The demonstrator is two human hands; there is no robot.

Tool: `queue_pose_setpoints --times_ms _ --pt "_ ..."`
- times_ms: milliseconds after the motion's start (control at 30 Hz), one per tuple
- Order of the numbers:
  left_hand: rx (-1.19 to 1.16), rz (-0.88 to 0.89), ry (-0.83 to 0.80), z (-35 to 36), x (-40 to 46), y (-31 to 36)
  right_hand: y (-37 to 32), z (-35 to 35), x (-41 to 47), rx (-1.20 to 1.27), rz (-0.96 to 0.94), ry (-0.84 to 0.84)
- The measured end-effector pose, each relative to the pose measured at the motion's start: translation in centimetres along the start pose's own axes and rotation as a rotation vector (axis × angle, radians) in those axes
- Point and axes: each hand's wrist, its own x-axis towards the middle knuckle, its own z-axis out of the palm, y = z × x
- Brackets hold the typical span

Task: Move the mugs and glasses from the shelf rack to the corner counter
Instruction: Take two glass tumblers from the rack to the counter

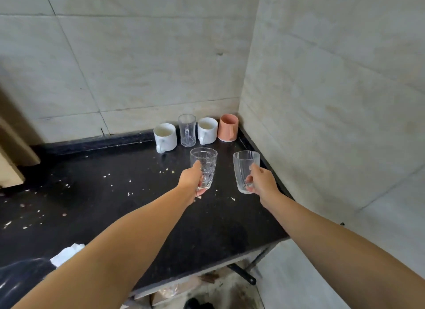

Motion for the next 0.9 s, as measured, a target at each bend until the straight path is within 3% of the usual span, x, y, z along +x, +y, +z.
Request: queue_pose_setpoints --times_ms 167,567,900 --pt "0.075 -0.062 -0.008 2.4 6.6 2.2 -1.3 1.8 6.6 0.029 0.067 0.034" --pt "-0.042 -0.16 0.0 8.6 16.1 2.8 -2.6 5.1 19.6 0.119 0.096 0.036" --pt "-0.139 -0.14 0.015 11.2 19.5 2.1 -1.0 6.6 23.0 0.247 0.028 0.027"
